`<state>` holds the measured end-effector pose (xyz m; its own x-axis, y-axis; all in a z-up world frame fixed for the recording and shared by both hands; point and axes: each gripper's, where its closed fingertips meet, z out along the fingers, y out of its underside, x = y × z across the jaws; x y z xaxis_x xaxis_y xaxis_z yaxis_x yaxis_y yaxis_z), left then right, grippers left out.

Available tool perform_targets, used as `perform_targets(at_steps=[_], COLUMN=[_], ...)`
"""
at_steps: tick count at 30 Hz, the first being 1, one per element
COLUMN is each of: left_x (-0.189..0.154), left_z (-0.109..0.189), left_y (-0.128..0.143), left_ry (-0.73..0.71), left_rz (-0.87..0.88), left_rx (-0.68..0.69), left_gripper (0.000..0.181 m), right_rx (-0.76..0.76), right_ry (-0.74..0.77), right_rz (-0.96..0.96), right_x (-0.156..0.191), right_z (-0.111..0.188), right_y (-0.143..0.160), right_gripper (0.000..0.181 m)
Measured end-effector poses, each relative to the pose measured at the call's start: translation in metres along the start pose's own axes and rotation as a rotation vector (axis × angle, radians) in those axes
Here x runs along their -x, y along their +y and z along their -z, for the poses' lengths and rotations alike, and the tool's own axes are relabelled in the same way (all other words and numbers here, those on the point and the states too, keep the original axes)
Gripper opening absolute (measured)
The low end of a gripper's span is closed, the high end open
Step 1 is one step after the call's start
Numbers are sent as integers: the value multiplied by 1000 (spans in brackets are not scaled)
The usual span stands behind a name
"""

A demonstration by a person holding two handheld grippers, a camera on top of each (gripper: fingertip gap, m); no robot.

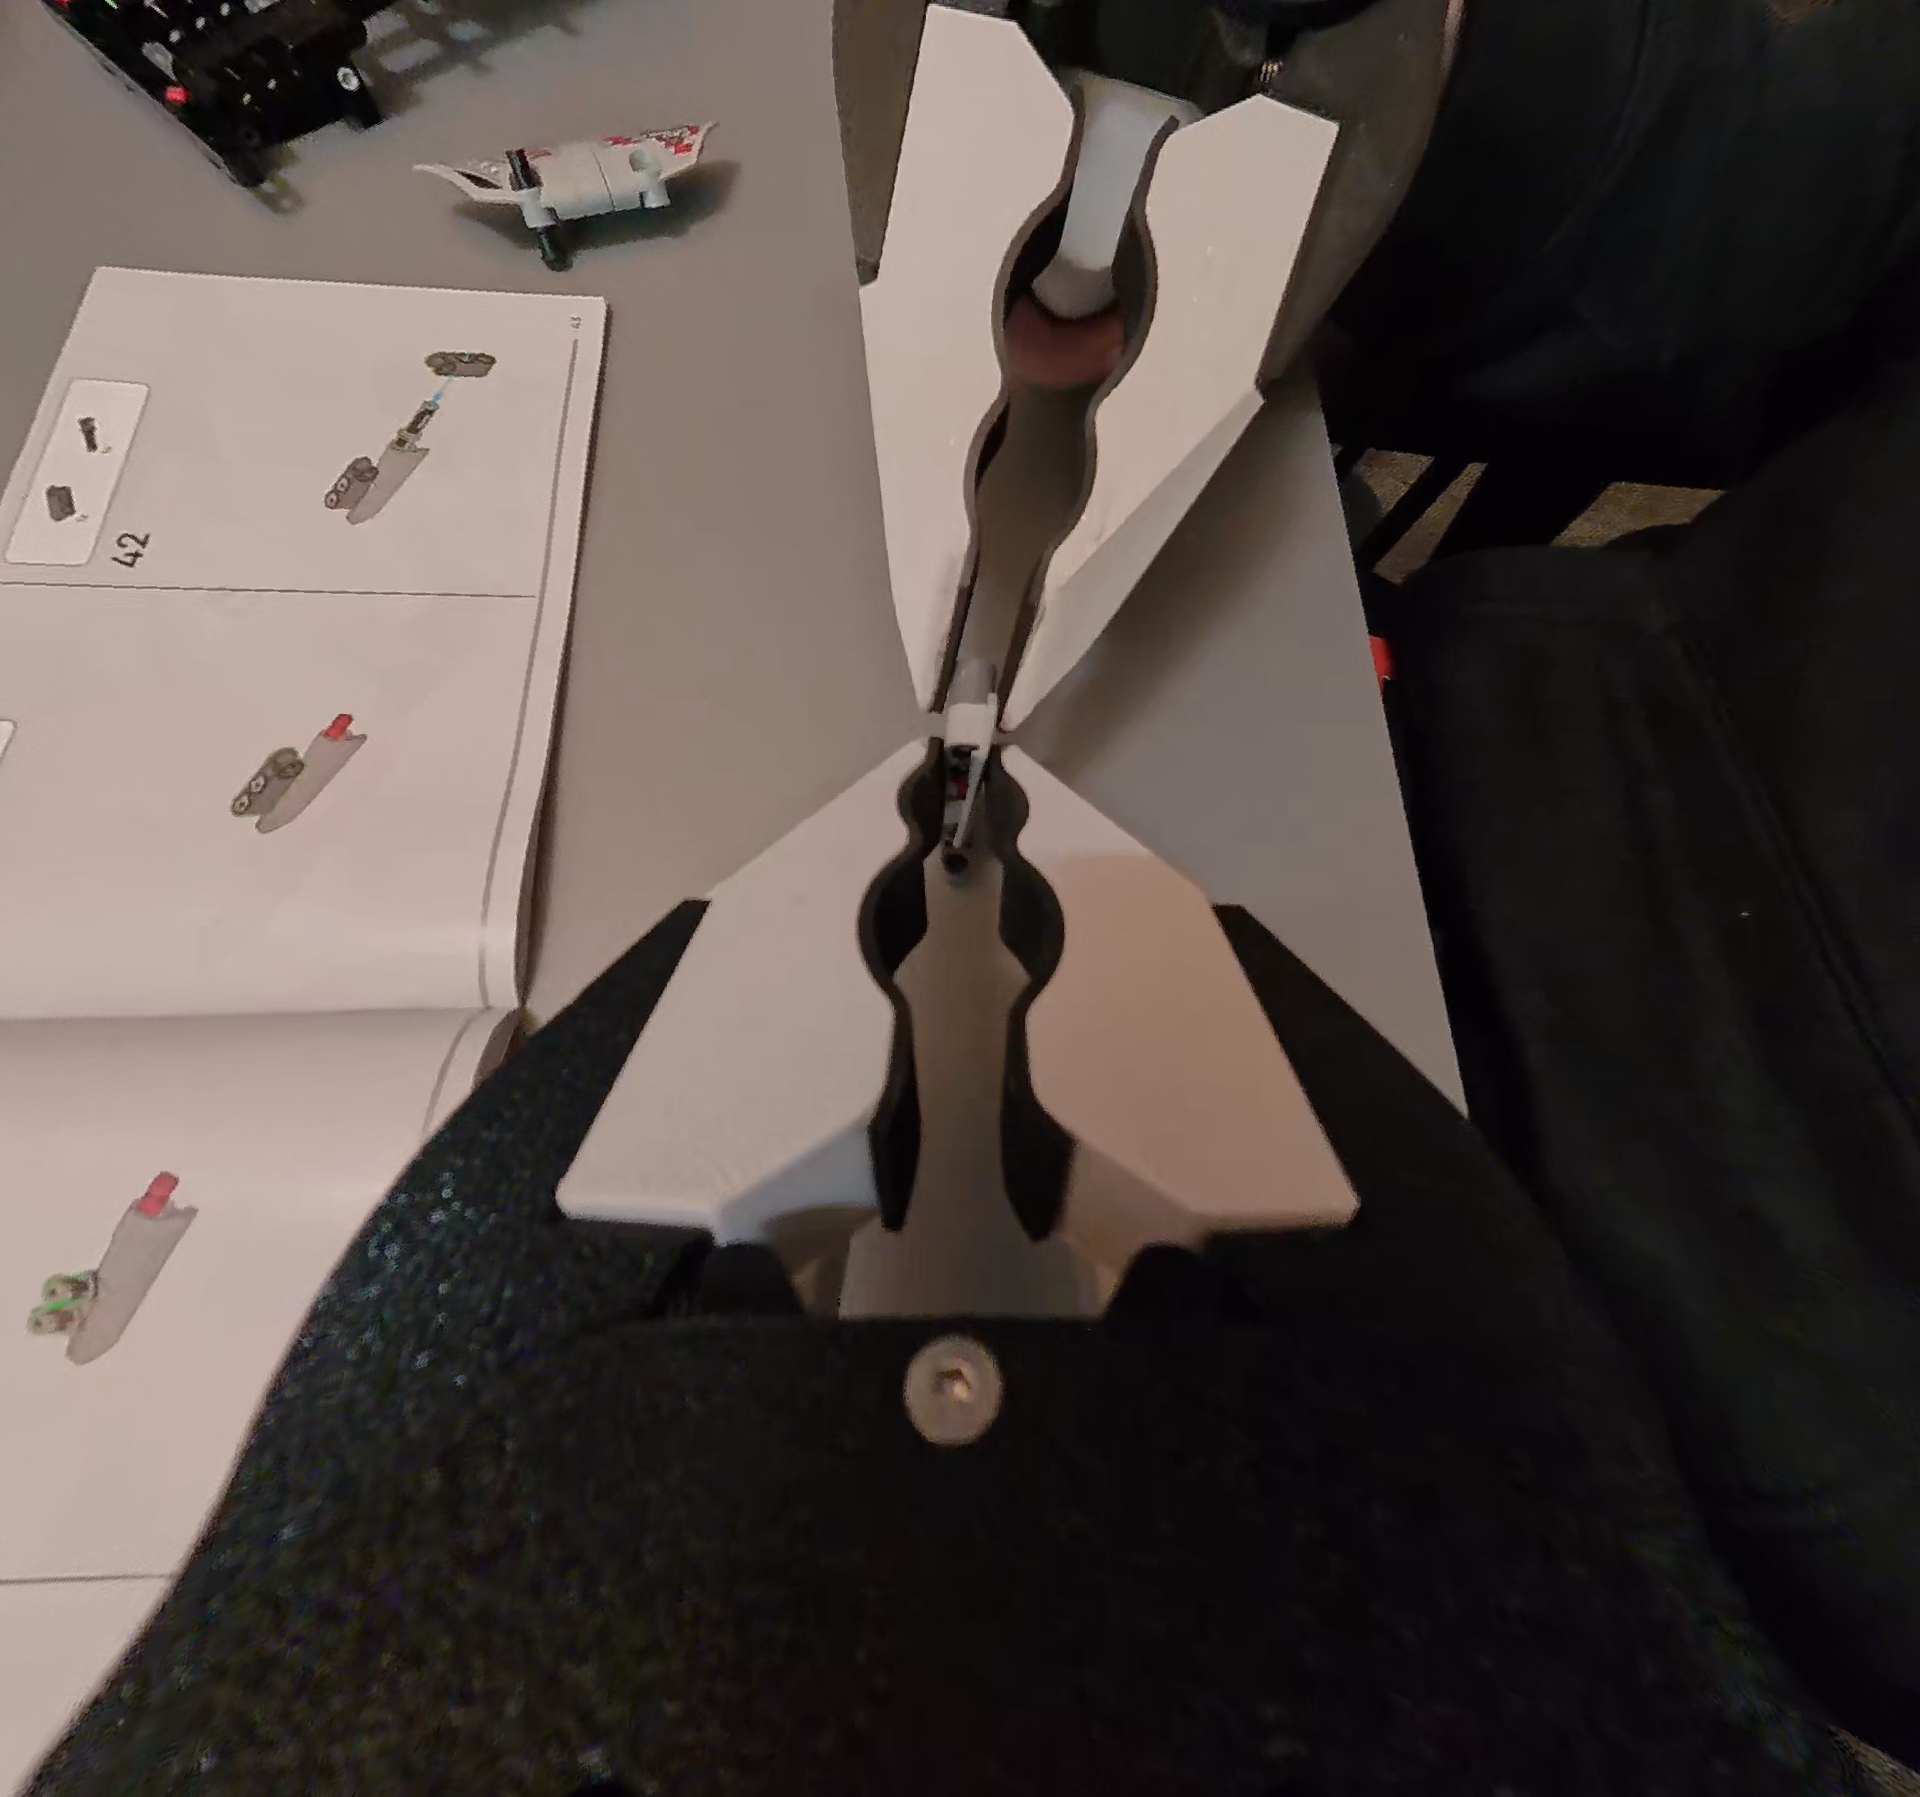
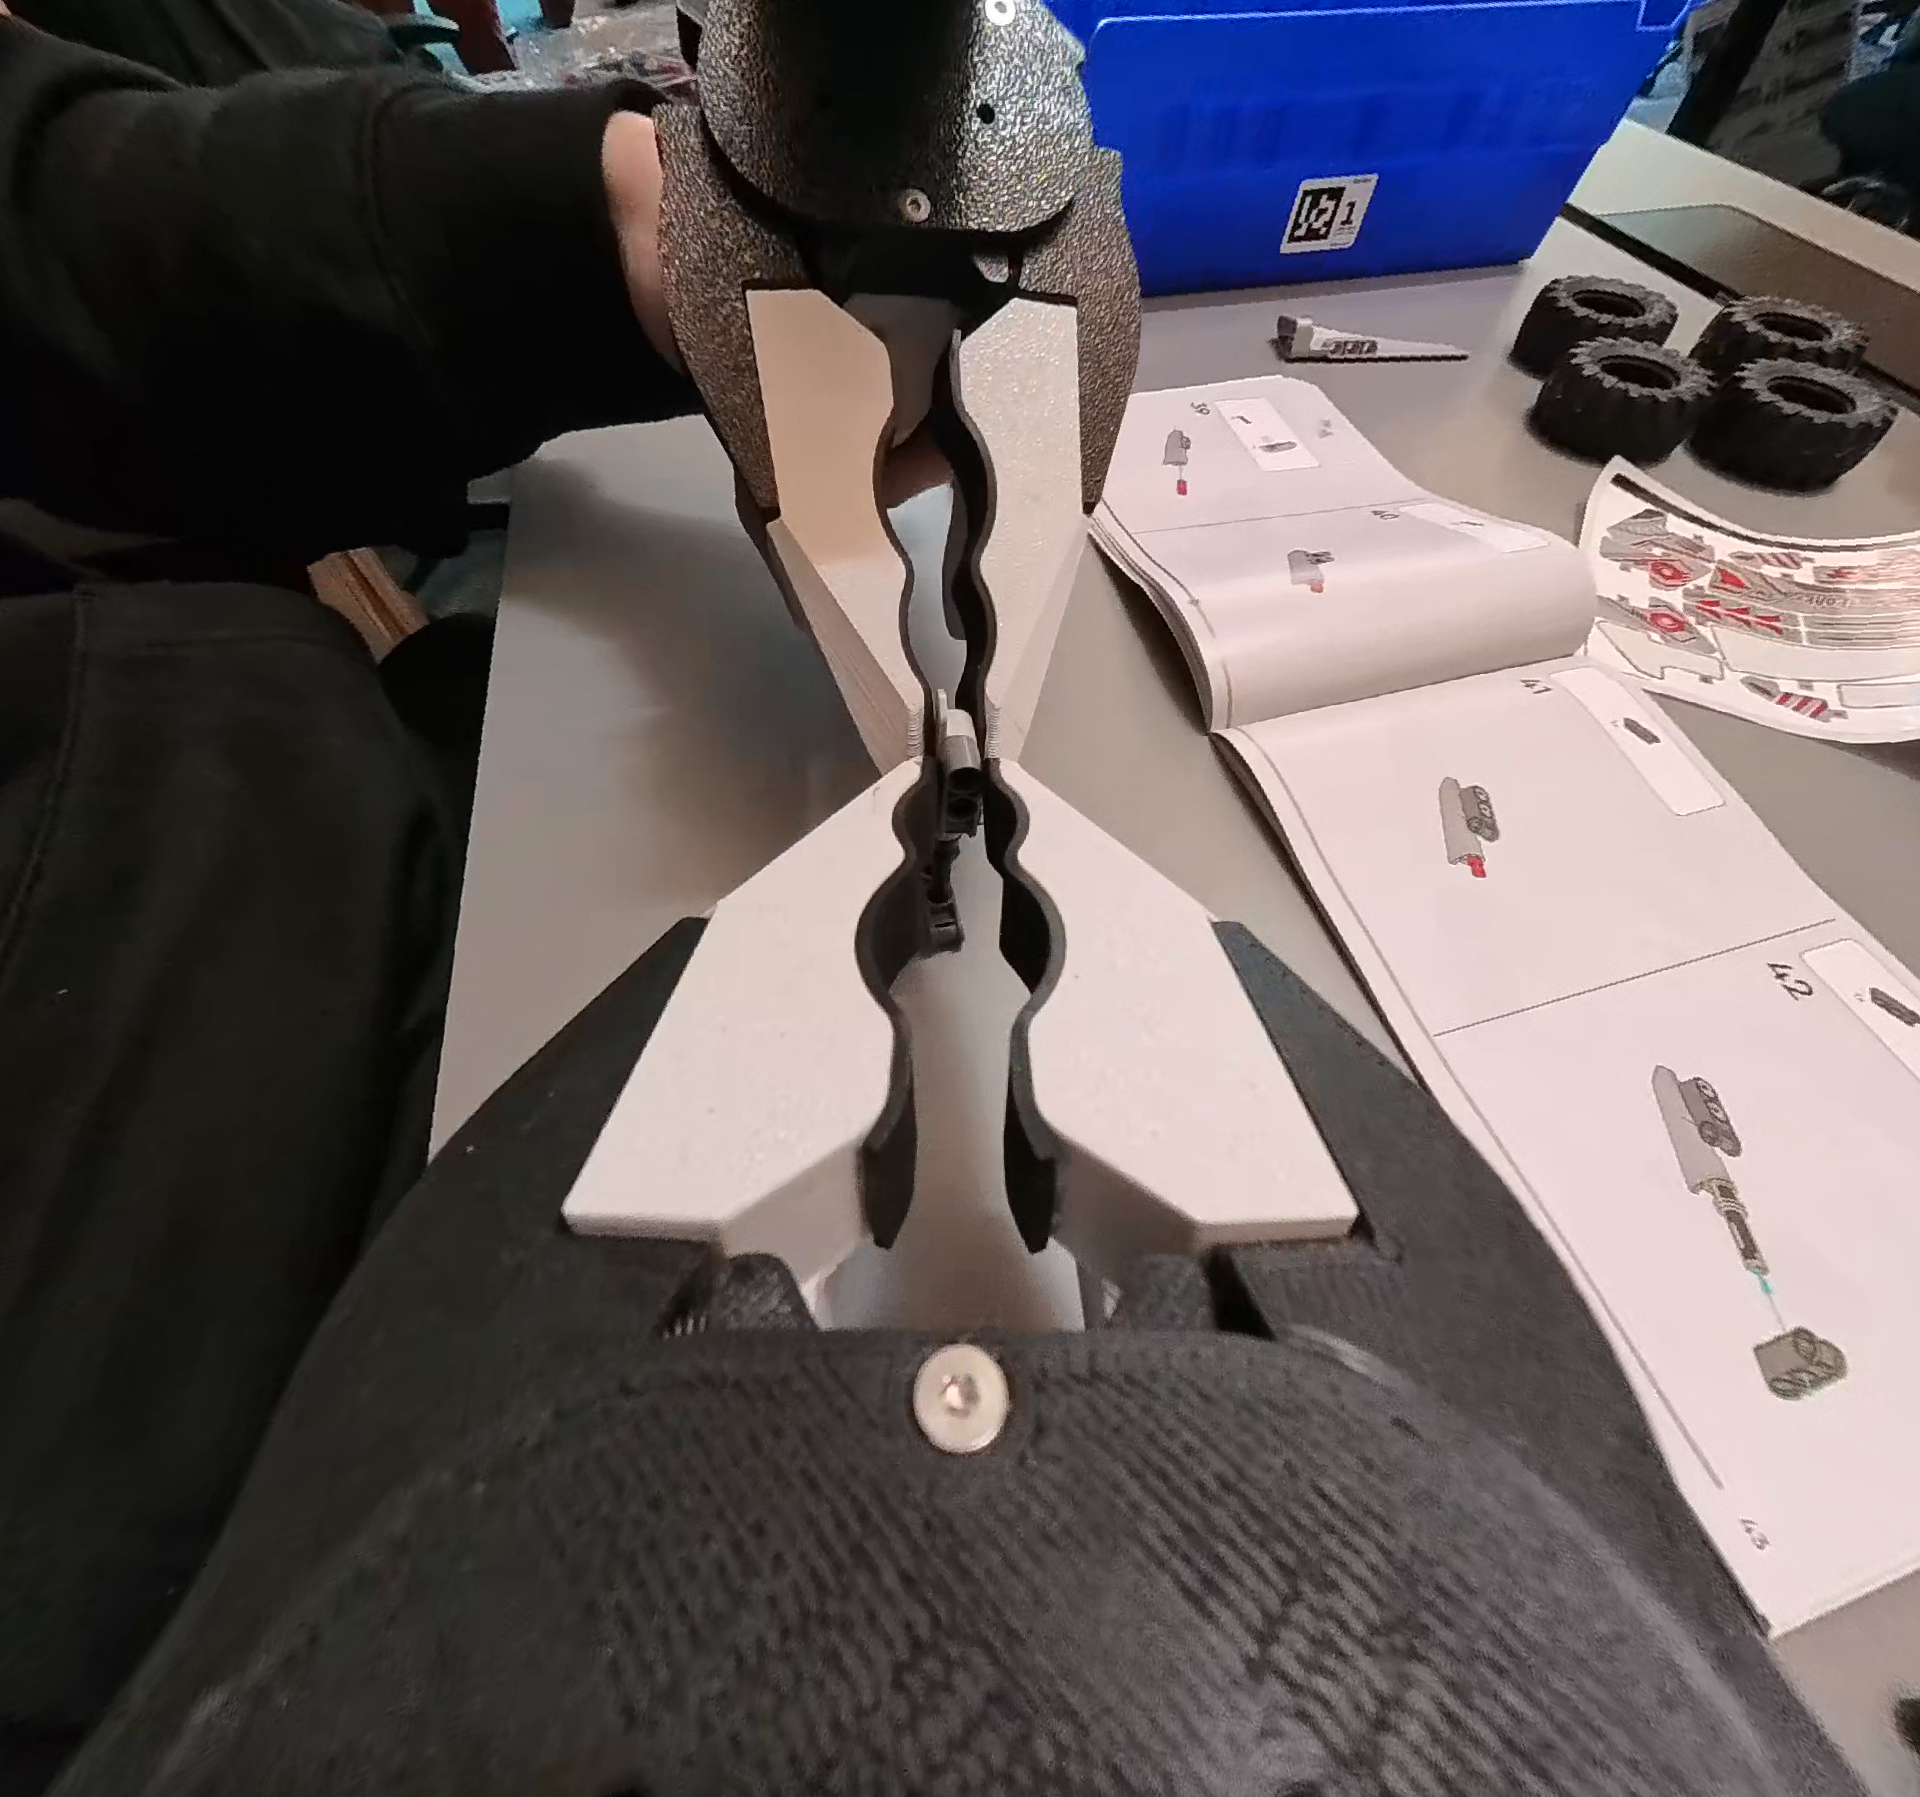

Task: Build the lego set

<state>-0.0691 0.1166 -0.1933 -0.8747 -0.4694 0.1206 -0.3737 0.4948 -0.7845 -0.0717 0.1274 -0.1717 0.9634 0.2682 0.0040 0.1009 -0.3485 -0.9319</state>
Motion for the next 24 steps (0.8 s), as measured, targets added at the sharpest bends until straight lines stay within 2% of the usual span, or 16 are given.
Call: perform_targets(at_steps=[9,15,24], left_x=[1,0,0], left_z=[-4,-3,-4], left_y=[0,1,0], left_ry=[-53,-49,-76], left_rz=[-22,20,7], left_rx=[52,-41,-66], left_gripper=[5,5,5], right_rx=[29,35,47], right_ry=[-10,-10,-34], right_rz=[10,-2,-18], right_x=[1,1,2], right_z=[4,1,0], right_y=[5,4,5], right_gripper=[6,7,7])
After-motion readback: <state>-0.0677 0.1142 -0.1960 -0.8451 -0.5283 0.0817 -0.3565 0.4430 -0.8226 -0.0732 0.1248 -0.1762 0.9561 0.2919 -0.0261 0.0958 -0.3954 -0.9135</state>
